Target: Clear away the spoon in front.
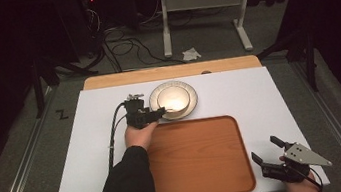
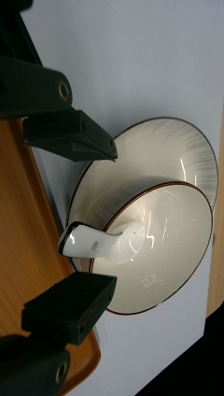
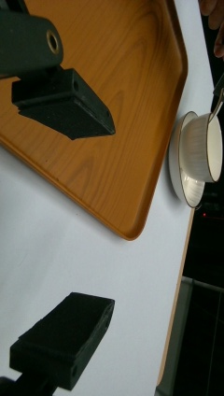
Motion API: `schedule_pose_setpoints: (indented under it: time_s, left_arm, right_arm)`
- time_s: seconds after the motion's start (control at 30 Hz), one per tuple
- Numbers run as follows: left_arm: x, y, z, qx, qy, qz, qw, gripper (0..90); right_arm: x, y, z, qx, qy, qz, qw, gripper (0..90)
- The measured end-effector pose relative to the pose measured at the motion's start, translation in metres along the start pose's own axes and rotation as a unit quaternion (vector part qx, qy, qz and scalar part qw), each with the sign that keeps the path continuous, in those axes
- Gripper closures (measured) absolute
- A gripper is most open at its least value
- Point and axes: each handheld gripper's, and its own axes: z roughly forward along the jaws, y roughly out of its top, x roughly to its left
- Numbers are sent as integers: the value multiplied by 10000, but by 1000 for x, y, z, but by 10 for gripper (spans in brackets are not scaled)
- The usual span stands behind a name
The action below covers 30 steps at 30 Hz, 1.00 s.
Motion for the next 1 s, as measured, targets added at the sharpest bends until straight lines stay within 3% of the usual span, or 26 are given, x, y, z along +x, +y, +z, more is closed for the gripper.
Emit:
schedule_pose_setpoints:
  time_s: [0.27,0.37,0.53,0.63,1.0]
  left_arm:
    - [4,-2,7,76,-279,-226,9993,498]
    - [1,-2,7,77,-285,-147,9995,549]
    - [-1,-3,7,97,-508,-229,9984,678]
    - [3,-5,7,61,-743,-474,9961,729]
    - [2,-6,5,19,-739,-287,9968,781]
  right_arm:
    - [-3,-1,-1,1,-30,52,10000,153]
    - [-4,-1,-3,-19,-62,53,10000,153]
    - [-2,-1,-2,-2,-39,22,10000,153]
    - [-2,-1,-3,-26,-25,25,10000,153]
    - [-2,1,1,-29,15,38,10000,153]
